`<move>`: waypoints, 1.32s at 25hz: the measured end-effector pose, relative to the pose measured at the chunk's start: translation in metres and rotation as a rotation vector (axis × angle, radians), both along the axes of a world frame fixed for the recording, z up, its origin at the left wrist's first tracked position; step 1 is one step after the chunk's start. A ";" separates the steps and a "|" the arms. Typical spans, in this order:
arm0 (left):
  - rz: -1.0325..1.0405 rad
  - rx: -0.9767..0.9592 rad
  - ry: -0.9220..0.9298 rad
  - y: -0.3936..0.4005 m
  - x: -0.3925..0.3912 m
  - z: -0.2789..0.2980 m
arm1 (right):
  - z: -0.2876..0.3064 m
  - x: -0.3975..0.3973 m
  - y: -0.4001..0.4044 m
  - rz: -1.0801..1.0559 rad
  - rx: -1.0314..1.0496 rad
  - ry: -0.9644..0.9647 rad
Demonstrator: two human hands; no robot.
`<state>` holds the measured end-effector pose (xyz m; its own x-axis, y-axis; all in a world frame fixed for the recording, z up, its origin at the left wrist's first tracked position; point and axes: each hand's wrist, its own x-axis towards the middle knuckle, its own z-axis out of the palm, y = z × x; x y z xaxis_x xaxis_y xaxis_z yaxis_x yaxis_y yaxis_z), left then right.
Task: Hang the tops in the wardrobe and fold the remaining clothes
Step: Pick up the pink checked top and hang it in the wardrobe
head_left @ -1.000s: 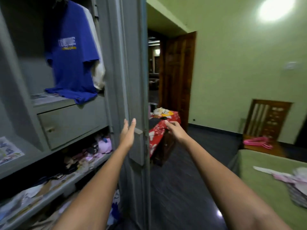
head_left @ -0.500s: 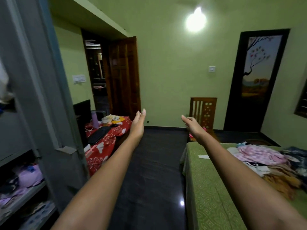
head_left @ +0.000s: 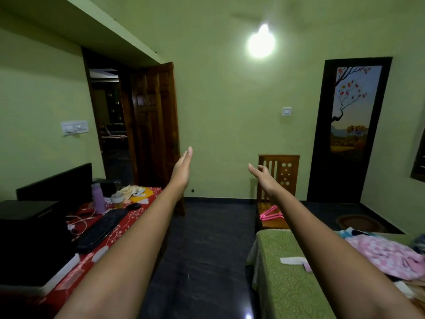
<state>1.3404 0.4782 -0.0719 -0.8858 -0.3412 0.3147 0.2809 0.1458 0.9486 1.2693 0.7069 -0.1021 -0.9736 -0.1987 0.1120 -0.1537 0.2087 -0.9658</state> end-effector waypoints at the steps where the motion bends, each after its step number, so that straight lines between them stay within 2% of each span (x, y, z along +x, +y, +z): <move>1: -0.012 0.002 -0.003 -0.006 -0.025 0.000 | -0.003 -0.026 -0.007 -0.005 0.004 -0.004; 6: -0.036 -0.011 -0.063 -0.033 -0.145 -0.022 | -0.033 -0.144 -0.031 -0.025 0.039 -0.089; 12: -0.025 -0.022 -0.030 -0.060 -0.310 -0.024 | -0.019 -0.319 -0.051 -0.035 0.011 -0.019; 18: -0.023 0.008 0.030 -0.067 -0.491 0.007 | 0.016 -0.496 -0.060 -0.060 -0.003 0.028; 22: -0.115 -0.007 0.036 -0.052 -0.600 -0.003 | 0.006 -0.574 -0.047 -0.099 0.064 0.030; 26: -0.251 0.045 0.011 -0.018 -0.726 -0.015 | -0.001 -0.647 -0.003 -0.265 0.061 0.049; 29: -0.445 0.031 -0.010 0.030 -0.816 -0.016 | 0.000 -0.687 0.044 -0.449 -0.007 0.063; 33: -0.736 -0.024 -0.028 0.111 -0.899 0.000 | 0.009 -0.693 0.106 -0.765 -0.074 0.046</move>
<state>0.4415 0.5894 -0.0723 -0.8906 0.3516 0.2884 0.2897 -0.0502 0.9558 0.5759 0.8133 -0.0930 -0.8309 0.5380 0.1420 -0.0325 0.2079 -0.9776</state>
